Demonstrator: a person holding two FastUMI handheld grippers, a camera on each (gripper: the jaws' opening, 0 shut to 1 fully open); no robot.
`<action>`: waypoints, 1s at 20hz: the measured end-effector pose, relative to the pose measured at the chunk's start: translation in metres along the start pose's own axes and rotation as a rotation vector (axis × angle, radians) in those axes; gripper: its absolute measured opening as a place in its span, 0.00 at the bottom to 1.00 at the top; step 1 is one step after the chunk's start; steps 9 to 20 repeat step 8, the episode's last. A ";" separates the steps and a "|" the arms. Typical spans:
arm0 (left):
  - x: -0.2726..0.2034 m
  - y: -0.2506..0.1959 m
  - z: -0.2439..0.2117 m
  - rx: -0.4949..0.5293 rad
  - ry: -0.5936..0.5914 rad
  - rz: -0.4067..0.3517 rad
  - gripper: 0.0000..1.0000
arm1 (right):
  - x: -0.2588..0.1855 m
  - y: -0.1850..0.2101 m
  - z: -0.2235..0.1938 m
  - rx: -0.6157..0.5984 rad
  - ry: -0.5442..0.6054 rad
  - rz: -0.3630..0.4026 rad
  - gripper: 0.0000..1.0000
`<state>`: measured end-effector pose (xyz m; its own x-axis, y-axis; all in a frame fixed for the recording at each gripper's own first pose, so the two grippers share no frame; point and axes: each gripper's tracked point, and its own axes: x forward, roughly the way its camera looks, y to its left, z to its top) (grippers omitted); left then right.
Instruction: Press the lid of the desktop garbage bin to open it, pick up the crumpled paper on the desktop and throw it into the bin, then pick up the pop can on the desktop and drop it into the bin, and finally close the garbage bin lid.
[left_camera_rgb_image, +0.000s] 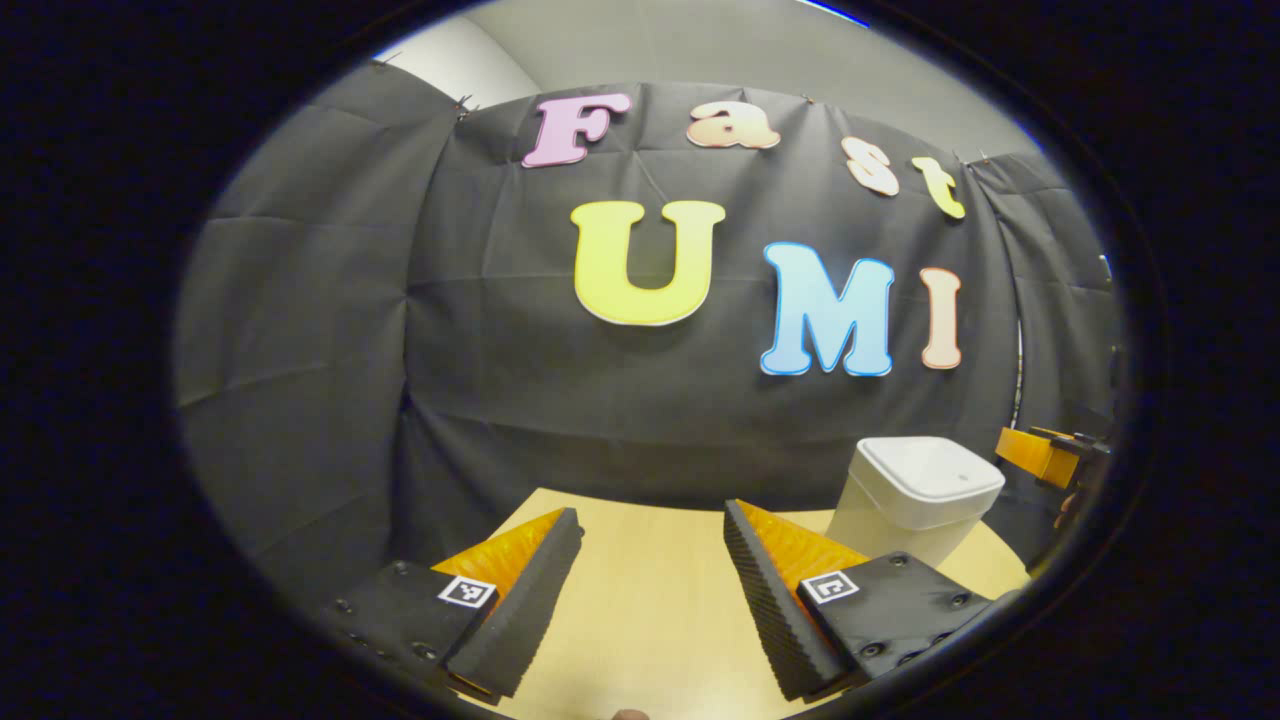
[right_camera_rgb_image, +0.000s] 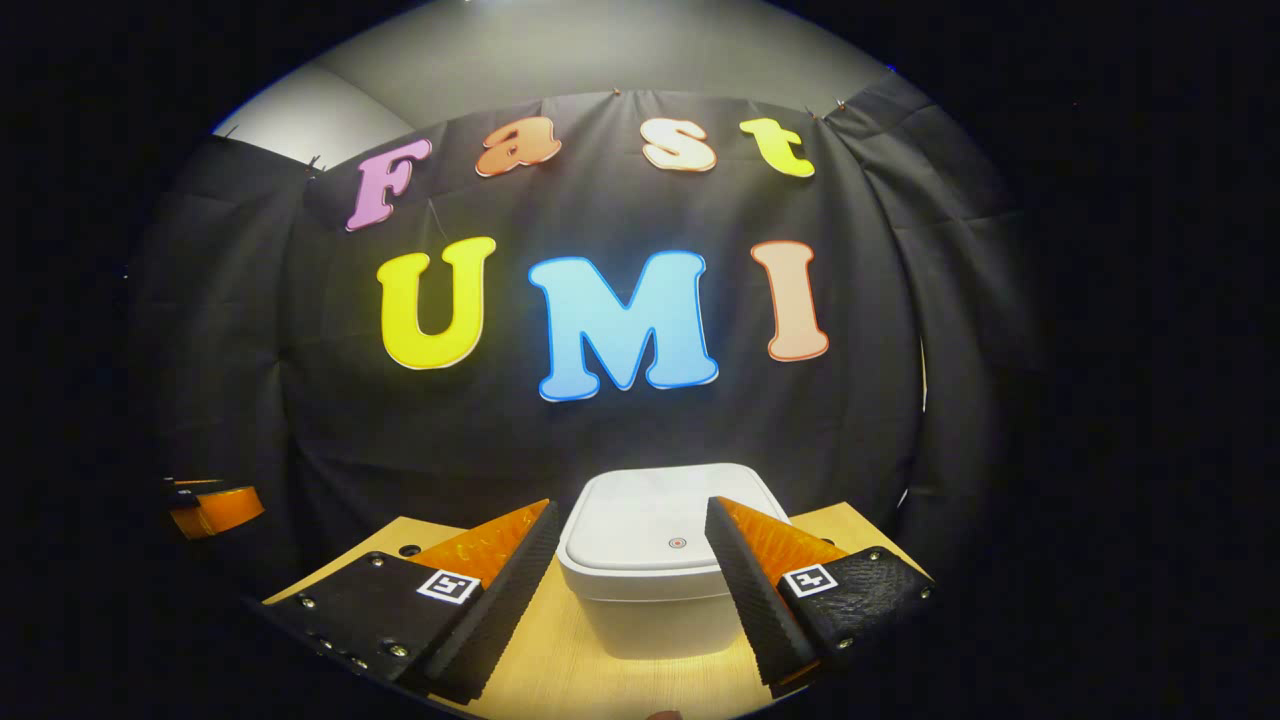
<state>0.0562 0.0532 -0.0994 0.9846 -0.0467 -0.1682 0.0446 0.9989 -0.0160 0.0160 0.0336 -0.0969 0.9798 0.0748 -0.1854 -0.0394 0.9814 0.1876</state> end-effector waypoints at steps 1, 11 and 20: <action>0.000 -0.010 0.008 0.006 -0.012 -0.017 1.00 | -0.008 0.005 0.008 -0.003 -0.018 0.007 0.94; -0.006 -0.093 0.035 0.110 -0.090 -0.163 1.00 | -0.048 0.017 0.031 -0.066 -0.095 0.004 0.94; -0.006 -0.093 0.035 0.110 -0.090 -0.163 1.00 | -0.048 0.017 0.031 -0.066 -0.095 0.004 0.94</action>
